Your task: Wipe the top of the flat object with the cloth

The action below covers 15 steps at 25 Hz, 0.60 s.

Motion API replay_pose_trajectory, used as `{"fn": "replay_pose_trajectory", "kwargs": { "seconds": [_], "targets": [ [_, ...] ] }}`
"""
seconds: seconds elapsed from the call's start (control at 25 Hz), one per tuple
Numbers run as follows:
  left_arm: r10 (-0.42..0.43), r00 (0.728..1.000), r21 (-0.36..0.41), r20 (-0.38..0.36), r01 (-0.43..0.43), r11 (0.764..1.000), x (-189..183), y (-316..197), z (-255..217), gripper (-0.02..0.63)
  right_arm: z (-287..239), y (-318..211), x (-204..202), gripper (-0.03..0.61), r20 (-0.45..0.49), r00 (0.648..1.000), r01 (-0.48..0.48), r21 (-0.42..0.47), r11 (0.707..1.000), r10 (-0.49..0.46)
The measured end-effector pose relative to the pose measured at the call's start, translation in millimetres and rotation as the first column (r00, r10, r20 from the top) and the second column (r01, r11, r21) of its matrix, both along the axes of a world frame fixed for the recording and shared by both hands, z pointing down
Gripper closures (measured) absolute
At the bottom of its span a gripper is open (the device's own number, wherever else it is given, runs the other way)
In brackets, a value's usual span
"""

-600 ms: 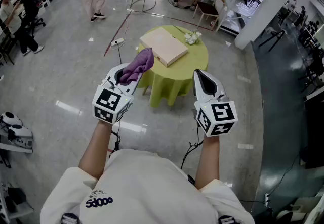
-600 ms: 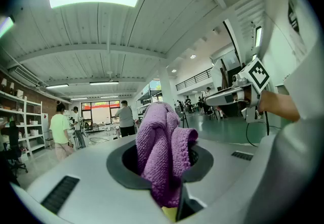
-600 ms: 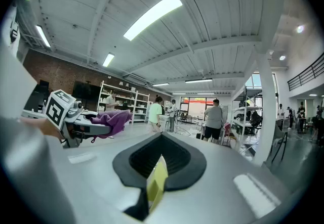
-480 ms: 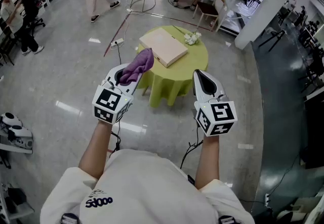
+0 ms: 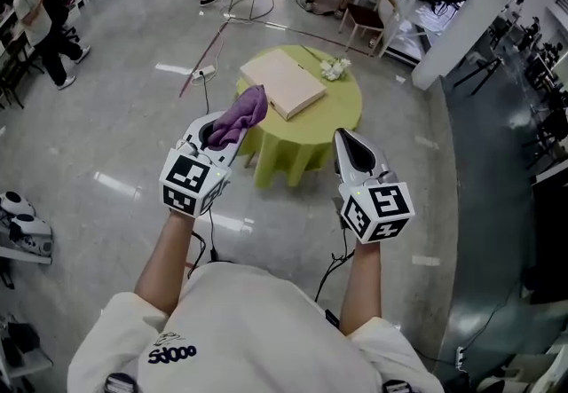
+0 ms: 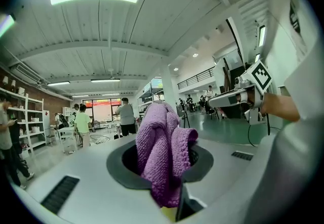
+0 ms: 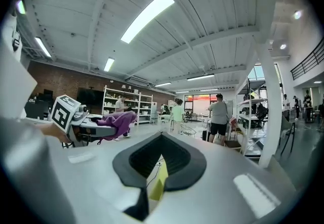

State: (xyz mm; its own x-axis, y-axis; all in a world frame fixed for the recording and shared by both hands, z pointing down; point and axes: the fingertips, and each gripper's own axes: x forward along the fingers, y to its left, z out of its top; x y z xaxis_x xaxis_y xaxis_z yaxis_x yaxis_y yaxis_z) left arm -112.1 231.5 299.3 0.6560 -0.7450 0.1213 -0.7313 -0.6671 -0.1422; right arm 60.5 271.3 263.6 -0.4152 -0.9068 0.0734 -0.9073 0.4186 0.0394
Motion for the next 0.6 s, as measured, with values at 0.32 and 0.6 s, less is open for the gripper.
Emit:
{"fn": "replay_pose_trajectory", "kwargs": {
  "seconds": [0.32,0.6],
  "targets": [
    [-0.023,0.999,-0.047,0.032,0.025,0.999,21,0,19,0.520,16,-12,25,0.569,0.004,1.000,0.023,-0.037,0.999,-0.023],
    [-0.035,0.999,-0.059,0.021,0.036,0.998,34,-23,39,0.520,35,-31,42,0.569,0.034,0.999,0.036,-0.046,0.998,-0.034]
  ]
}}
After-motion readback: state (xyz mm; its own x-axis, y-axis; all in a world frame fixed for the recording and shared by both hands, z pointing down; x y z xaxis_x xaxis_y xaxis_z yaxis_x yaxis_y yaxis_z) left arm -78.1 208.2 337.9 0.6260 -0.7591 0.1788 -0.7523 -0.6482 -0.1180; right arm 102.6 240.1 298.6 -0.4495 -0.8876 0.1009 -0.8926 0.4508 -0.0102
